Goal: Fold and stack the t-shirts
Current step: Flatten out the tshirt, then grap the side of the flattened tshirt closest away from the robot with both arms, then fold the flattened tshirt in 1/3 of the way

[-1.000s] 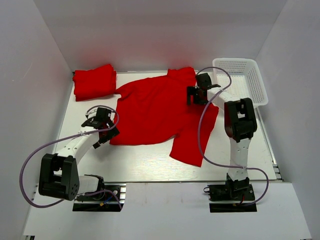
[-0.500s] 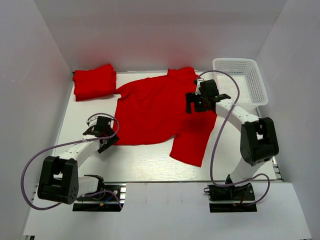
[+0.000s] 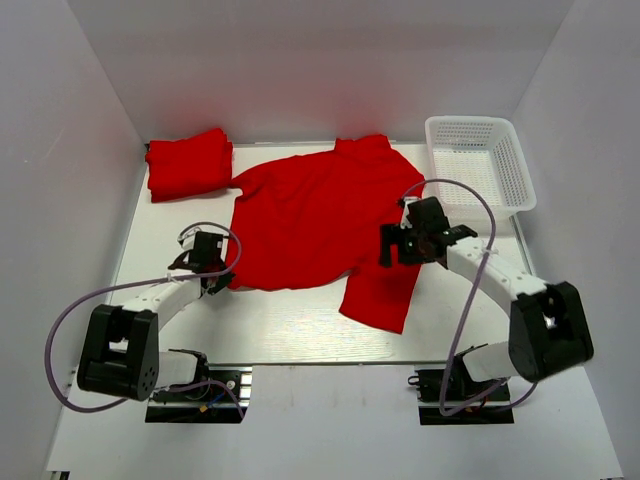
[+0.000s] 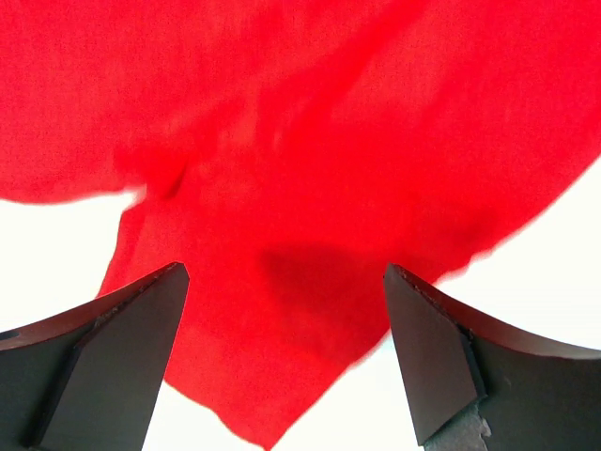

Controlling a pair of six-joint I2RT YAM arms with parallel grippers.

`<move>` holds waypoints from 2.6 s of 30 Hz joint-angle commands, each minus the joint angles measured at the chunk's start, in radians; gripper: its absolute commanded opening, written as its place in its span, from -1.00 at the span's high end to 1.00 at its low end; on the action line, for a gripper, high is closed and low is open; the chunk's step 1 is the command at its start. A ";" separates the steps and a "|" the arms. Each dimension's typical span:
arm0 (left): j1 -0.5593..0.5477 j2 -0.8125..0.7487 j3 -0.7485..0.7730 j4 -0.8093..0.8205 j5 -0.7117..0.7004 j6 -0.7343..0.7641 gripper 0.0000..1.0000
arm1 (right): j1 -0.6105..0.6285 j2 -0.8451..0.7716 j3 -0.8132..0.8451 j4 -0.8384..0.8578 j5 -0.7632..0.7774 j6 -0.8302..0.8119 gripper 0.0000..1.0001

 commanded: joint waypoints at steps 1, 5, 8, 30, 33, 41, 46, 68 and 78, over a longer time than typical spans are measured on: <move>-0.008 -0.065 -0.073 -0.066 0.082 0.031 1.00 | 0.027 -0.117 -0.065 -0.145 0.041 0.097 -0.81; -0.008 -0.154 -0.073 -0.133 0.083 0.032 1.00 | 0.057 -0.188 -0.164 -0.248 0.072 0.201 -0.81; -0.008 -0.200 -0.082 -0.162 0.083 0.032 1.00 | 0.082 -0.222 -0.236 -0.276 0.074 0.273 -0.81; -0.008 -0.277 -0.092 -0.136 0.052 0.032 1.00 | 0.237 -0.174 -0.351 -0.217 0.075 0.554 1.00; -0.008 -0.286 -0.092 -0.158 0.052 0.032 1.00 | 0.232 -0.272 -0.351 -0.257 0.165 0.609 1.00; -0.008 -0.295 -0.063 -0.274 0.035 -0.028 1.00 | 0.245 -0.596 -0.264 -0.607 0.387 0.776 1.00; -0.008 -0.295 -0.084 -0.323 0.092 -0.050 1.00 | 0.245 -0.650 -0.260 -0.757 0.338 0.835 1.00; -0.005 -0.245 0.082 -0.156 0.057 -0.081 1.00 | 0.235 -0.467 -0.150 -0.135 0.580 0.485 1.00; 0.004 0.002 0.290 -0.147 -0.123 -0.090 1.00 | 0.183 -0.235 0.020 0.060 0.718 0.333 1.00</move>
